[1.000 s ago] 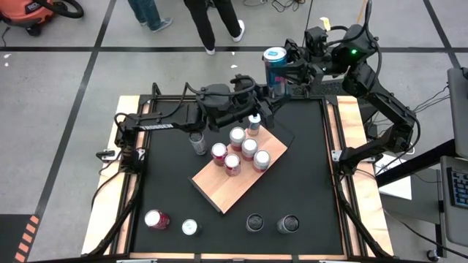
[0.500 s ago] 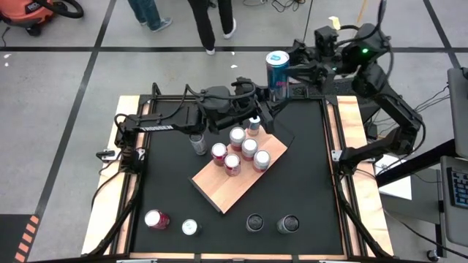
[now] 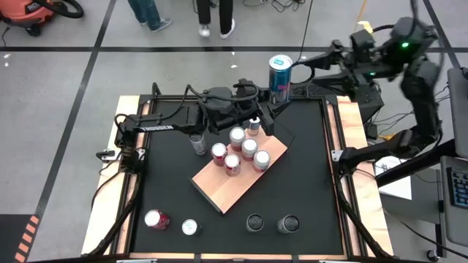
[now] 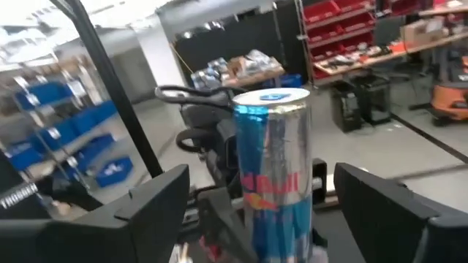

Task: Place canned beverage on shelf
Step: Put the top blue soda can on the shelf

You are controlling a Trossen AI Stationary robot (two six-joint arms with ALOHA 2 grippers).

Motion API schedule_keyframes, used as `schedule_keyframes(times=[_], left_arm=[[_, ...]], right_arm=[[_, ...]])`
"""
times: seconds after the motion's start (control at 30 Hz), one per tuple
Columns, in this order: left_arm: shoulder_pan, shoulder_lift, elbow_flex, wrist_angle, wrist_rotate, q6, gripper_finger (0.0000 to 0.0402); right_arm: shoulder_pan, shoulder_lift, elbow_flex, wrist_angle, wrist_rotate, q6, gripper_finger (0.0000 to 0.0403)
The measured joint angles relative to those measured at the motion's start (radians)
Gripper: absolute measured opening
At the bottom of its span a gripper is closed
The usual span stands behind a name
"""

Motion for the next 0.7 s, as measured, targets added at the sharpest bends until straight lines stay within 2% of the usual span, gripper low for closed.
schedule_keyframes(times=[0.13, 0.17, 0.3, 0.5, 0.7], left_arm=[[0.0, 0.0, 0.0, -0.025, -0.001, 0.016, 0.0242], [0.0, 0.0, 0.0, -0.029, -0.003, 0.026, 0.0242], [-0.003, 0.001, 0.0, -0.051, -0.004, 0.08, 0.0242], [-0.017, 0.017, -0.001, -0.168, -0.002, 0.09, 0.0242], [-0.027, 0.037, 0.0, -0.207, 0.003, 0.086, 0.0242]], right_arm=[[0.0, 0.071, 0.206, -0.23, 0.014, -0.085, 0.0318], [0.0, 0.084, 0.216, -0.255, 0.011, -0.1, 0.0318], [0.002, 0.062, 0.168, -0.283, -0.038, -0.081, 0.0318], [0.014, 0.06, 0.174, -0.306, -0.037, -0.196, 0.0318], [0.014, 0.073, 0.174, -0.386, -0.052, -0.31, 0.0318]])
